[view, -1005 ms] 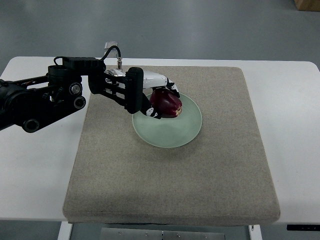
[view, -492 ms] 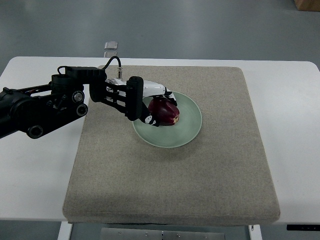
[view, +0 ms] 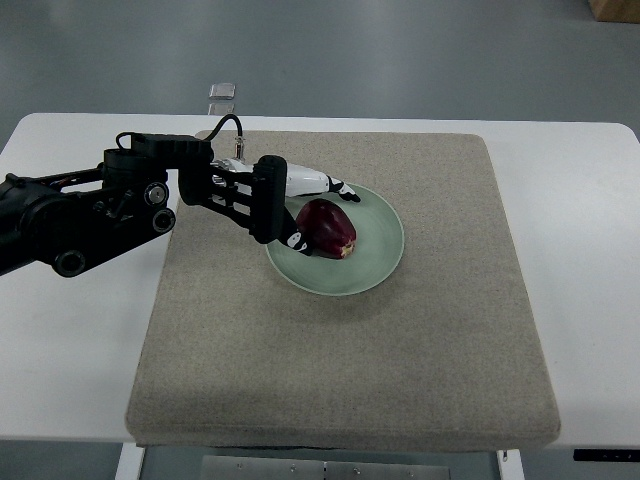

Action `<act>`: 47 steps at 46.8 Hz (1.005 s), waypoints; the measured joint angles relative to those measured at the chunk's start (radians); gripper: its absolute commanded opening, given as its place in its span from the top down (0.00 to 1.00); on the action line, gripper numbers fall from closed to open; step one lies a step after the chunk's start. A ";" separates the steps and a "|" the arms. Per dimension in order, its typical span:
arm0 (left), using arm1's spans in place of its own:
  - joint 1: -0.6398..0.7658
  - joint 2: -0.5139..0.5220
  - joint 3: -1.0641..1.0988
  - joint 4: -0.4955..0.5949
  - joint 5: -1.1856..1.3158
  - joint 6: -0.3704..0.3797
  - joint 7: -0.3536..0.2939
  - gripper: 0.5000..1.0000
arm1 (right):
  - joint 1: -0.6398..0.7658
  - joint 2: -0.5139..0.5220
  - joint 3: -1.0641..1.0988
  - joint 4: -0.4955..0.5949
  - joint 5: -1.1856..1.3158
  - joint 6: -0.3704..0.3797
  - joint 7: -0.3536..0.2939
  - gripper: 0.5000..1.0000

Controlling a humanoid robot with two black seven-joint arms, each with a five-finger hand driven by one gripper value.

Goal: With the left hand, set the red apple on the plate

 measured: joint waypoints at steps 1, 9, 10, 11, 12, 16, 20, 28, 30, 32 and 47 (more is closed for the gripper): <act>-0.001 0.000 0.000 0.000 0.000 -0.001 0.000 0.01 | 0.000 0.000 0.000 0.000 0.000 0.000 0.000 0.07; -0.020 0.011 -0.001 -0.002 -0.018 -0.006 0.000 0.01 | 0.000 0.000 0.000 0.000 0.000 0.000 0.000 0.07; -0.024 0.015 -0.001 -0.003 -0.020 -0.011 0.001 0.01 | 0.000 0.000 0.000 0.000 0.000 0.000 0.000 0.07; -0.027 0.019 -0.002 -0.005 -0.023 -0.017 0.000 0.01 | 0.000 0.000 0.000 0.000 0.000 0.000 0.000 0.07; -0.029 0.024 -0.004 -0.006 -0.028 -0.026 0.000 0.01 | 0.000 0.000 0.000 0.000 0.000 0.000 0.000 0.07; -0.047 0.055 -0.011 -0.008 -0.087 -0.068 0.001 0.01 | 0.000 0.000 0.000 0.000 0.000 0.000 0.000 0.07; -0.069 0.088 -0.016 -0.008 -0.196 -0.104 0.001 0.01 | 0.000 0.000 0.000 0.000 0.000 0.000 0.000 0.07; -0.088 0.127 -0.025 0.034 -0.404 -0.109 0.001 0.00 | 0.000 0.000 0.000 0.000 0.000 0.000 0.000 0.07; -0.088 0.129 -0.029 0.055 -0.423 -0.106 0.001 0.00 | 0.000 0.000 0.000 0.000 0.000 0.000 0.000 0.07; -0.088 0.129 -0.036 0.077 -0.428 -0.104 0.001 0.00 | 0.000 0.000 0.000 0.000 0.000 0.000 0.000 0.07; -0.064 0.122 -0.193 0.227 -0.509 -0.101 0.007 0.01 | 0.000 0.000 0.000 0.000 0.000 0.000 0.000 0.07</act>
